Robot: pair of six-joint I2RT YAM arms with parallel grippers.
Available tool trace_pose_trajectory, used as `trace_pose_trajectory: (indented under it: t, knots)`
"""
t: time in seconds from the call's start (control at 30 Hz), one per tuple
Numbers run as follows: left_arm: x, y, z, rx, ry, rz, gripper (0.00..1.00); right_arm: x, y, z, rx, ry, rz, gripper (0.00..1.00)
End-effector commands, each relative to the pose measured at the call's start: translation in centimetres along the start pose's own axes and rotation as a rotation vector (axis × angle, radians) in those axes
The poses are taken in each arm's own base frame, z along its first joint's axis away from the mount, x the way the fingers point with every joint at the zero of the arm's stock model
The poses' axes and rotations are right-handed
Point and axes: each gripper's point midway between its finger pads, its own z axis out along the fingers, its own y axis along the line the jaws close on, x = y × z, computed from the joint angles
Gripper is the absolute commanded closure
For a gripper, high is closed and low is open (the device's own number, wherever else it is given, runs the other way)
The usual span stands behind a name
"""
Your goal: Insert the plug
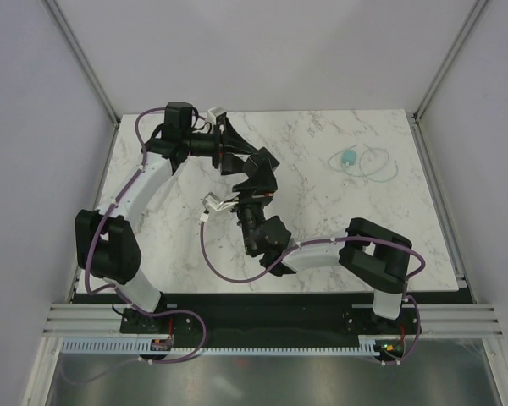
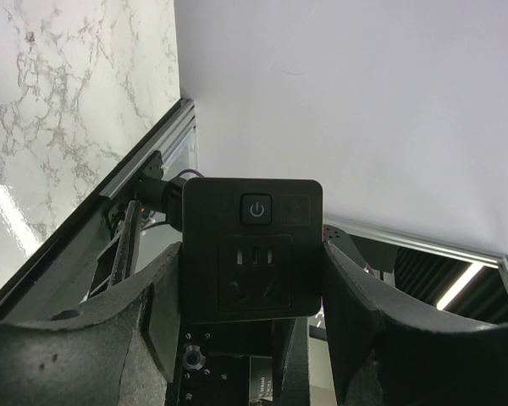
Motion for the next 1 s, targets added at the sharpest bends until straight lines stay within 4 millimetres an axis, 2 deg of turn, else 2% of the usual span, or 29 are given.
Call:
trace_pose_trajectory:
  t: [0.0,0.13,0.27,0.53,0.6,0.67,0.7,0.73,0.77,0.8,0.83,0.87,0.9,0.93,0.97]
  knots:
    - [-1.9,-4.6,-1.5,0.096,-0.035,0.038,0.98,1.4,-1.2,-1.7,0.131,0.027,0.203,0.02]
    - [-2.8,-5.7,-1.4,0.109,-0.042,0.053,0.98,1.8,-0.3,-2.1,0.115,0.04,0.185,0.02]
    - [-3.9,-5.6,-1.3,0.108,-0.053,0.055,0.98,2.0,-0.2,-2.1,0.113,0.061,0.196,0.02]
    - [-6.0,-4.2,-1.1,0.091,-0.085,0.053,0.98,2.4,-0.3,-1.9,0.116,0.101,0.241,0.02]
    - [-6.7,-3.8,-1.1,0.087,-0.092,0.064,0.98,2.7,0.2,-1.9,0.1,0.133,0.263,0.02]
    - [-7.4,-3.5,-1.4,0.084,-0.109,0.074,0.98,3.4,0.7,-1.7,0.081,0.186,0.359,0.02]
    - [-7.8,-3.7,-1.7,0.086,-0.122,0.096,0.98,3.5,1.5,-1.6,0.042,0.204,0.341,0.02]
    - [-8.4,-3.6,-2.2,0.084,-0.142,0.105,0.98,4.0,1.7,-1.4,0.029,0.229,0.381,0.02]
    - [-8.7,-3.9,-2.5,0.085,-0.158,0.122,0.98,4.4,1.1,-1.1,0.04,0.262,0.544,0.02]
    - [-8.9,-4.0,-2.9,0.084,-0.172,0.144,0.98,4.4,2.6,-0.9,-0.039,0.284,0.501,0.02]
    - [-9.1,-4.4,-3.6,0.085,-0.192,0.165,0.98,5.3,2.7,-0.2,-0.058,0.314,0.543,0.02]
    - [-9.3,-4.8,-3.9,0.086,-0.207,0.188,0.98,4.1,2.4,0.8,-0.084,0.28,0.834,0.02]
    - [-9.3,-5.0,-4.2,0.085,-0.219,0.218,0.98,4.7,3.7,0.7,-0.212,0.328,0.795,0.02]
    - [-9.4,-5.2,-4.5,0.083,-0.231,0.235,0.98,6.5,3.5,2.2,-0.237,0.363,0.897,0.02]
    - [-9.2,-5.8,-4.9,0.084,-0.247,0.263,0.98,6.7,1.6,2.8,-0.252,0.347,1.053,0.02]
